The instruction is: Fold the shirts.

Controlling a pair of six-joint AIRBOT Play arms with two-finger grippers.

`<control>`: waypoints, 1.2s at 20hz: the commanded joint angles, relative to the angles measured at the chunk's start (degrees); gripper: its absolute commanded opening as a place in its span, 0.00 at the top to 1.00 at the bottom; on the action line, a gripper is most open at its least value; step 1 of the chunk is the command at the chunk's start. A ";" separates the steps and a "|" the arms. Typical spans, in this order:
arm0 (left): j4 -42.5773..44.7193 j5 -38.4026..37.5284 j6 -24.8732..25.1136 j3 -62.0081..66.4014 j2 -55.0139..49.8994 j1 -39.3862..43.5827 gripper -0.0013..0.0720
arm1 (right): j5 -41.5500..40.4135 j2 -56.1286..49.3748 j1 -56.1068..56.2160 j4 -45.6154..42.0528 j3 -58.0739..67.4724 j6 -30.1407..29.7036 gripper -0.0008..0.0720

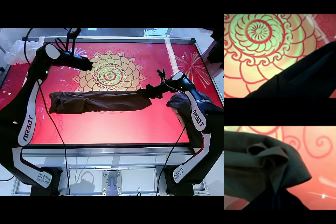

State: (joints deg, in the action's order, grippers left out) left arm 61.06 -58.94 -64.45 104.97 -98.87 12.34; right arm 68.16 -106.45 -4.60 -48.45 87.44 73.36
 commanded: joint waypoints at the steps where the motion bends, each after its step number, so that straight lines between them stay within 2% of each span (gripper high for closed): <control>1: 0.28 -6.71 -2.67 0.00 -2.69 1.11 0.97 | 1.42 3.02 0.07 4.13 1.53 -2.93 0.94; 4: 0.44 -13.35 -11.89 0.00 -7.63 2.62 0.97 | 4.02 6.27 0.44 4.28 6.10 -2.49 0.94; 8: 0.79 -16.06 -13.84 0.02 -14.23 5.03 0.97 | 5.51 7.91 3.21 4.31 13.70 1.46 0.94; 14: 3.45 -10.95 -13.79 1.16 -17.38 6.64 0.97 | 4.79 7.89 10.34 3.74 18.93 5.09 0.95; 16: 9.20 -12.61 -13.81 5.29 -17.31 6.05 0.97 | 4.52 7.89 12.44 3.74 18.93 5.49 0.95; 19: 24.24 -17.66 -15.82 12.50 -15.52 4.44 0.96 | 1.81 7.89 16.41 4.46 20.44 6.36 0.95; 22: 38.84 -17.25 -20.37 12.94 -9.35 1.38 0.97 | -4.85 7.82 22.03 5.66 22.82 6.36 0.95; 24: 43.65 -17.29 -22.08 12.94 -5.35 -1.51 0.97 | -10.10 7.30 26.23 5.84 23.26 6.38 0.95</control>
State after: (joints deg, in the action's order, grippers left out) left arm 92.51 -75.59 -83.15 116.79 -108.77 13.80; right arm 65.12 -98.74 16.58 -43.35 109.49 79.44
